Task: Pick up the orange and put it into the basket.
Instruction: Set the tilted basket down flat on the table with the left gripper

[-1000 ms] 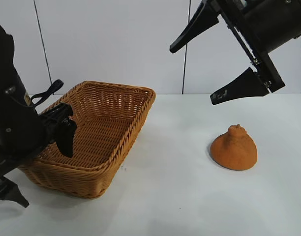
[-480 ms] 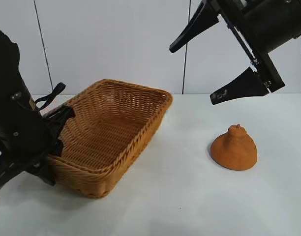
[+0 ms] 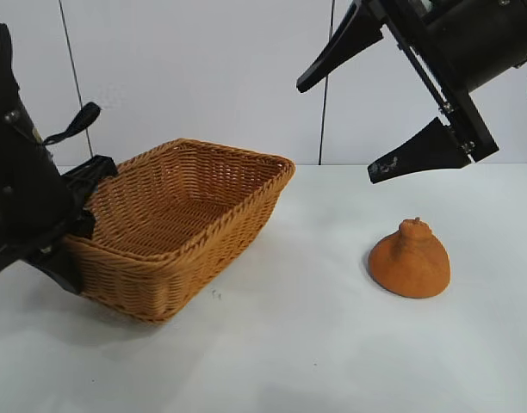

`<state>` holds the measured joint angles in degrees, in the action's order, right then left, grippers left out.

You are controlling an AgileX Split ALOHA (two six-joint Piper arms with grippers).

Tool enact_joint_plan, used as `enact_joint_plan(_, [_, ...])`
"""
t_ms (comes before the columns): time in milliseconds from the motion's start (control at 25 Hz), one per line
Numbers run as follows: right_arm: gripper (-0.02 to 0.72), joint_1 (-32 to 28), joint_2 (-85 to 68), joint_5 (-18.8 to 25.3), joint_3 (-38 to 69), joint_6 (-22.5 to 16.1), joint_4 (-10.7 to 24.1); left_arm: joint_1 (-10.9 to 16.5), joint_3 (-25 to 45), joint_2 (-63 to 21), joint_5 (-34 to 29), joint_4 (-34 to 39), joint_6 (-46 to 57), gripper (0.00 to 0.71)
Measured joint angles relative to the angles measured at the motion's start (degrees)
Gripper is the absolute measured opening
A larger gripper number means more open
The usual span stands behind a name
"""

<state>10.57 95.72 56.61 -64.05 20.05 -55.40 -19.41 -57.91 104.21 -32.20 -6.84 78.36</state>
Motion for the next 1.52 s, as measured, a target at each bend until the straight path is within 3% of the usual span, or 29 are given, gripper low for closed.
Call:
enact_joint_plan(320, [0.694,0.0,0.0,0.1,0.0,0.0,0.0,7.6,-5.1,0.0,-3.8,-10.0,-24.0,0.09])
enact_joint_plan(520, [0.694,0.0,0.0,0.1,0.0,0.0,0.0,11.3,-9.2,1.2,-9.6,-14.1,-40.5,0.09])
enact_joint_plan(800, [0.694,0.0,0.0,0.2,0.0,0.0,0.0,11.6,-17.9,7.4,-21.2,-14.1,-60.6,0.09])
enact_joint_plan(1000, [0.694,0.0,0.0,0.4,0.0,0.0,0.0,11.6,-20.9,9.1,-24.1,-14.2,-70.7,0.09])
enact_joint_plan(1240, [0.694,0.0,0.0,0.4,0.0,0.0,0.0,11.6,-20.9,12.9,-24.8,-15.5,-75.9,0.09])
enact_joint_plan(1520, [0.694,0.0,0.0,0.7,0.0,0.0,0.0,11.6,-20.9,16.5,-18.0,-15.5,-77.2,0.09])
